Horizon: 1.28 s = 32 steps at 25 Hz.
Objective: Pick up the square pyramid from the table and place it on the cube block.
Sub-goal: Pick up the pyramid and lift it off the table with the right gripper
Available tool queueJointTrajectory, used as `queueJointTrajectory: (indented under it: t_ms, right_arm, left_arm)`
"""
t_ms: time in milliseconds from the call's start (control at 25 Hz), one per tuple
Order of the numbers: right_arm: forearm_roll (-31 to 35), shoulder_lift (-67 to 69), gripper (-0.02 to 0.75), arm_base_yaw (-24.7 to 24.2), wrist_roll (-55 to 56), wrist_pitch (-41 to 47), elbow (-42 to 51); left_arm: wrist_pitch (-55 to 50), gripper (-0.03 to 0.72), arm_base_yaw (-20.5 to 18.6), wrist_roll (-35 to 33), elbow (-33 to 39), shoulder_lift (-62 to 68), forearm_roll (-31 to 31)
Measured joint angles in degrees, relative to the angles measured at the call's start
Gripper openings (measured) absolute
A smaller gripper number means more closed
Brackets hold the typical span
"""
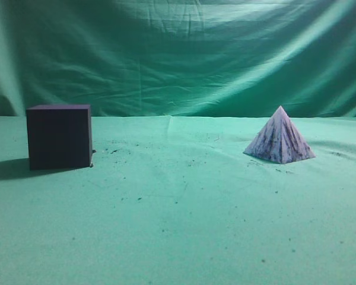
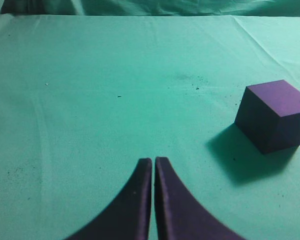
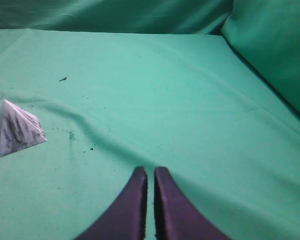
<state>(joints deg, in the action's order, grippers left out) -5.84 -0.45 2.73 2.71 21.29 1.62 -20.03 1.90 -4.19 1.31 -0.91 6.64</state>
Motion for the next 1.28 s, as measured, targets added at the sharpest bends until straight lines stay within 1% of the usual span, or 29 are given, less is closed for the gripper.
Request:
queueJointTrajectory:
  t_ms: [960, 1000, 1080, 1280]
  right_arm:
    - [-0.6, 0.0, 0.000, 0.0, 0.0, -0.7, 0.0]
    - [-0.8, 0.0, 0.000, 0.0, 0.0, -2.2, 0.0]
    - [-0.8, 0.0, 0.000, 0.0, 0.0, -8.5, 0.1]
    - [-0.8, 0.0, 0.000, 0.0, 1.9, -35.1, 0.1]
  left_arm:
    - [0.0, 0.000, 0.0, 0.0, 0.0, 0.0, 0.0]
    - [0.0, 0.000, 0.0, 0.0, 0.0, 0.0, 0.0]
    - [0.0, 0.000, 0.0, 0.0, 0.0, 0.0, 0.0]
    - [0.0, 0.000, 0.0, 0.0, 0.0, 0.0, 0.0]
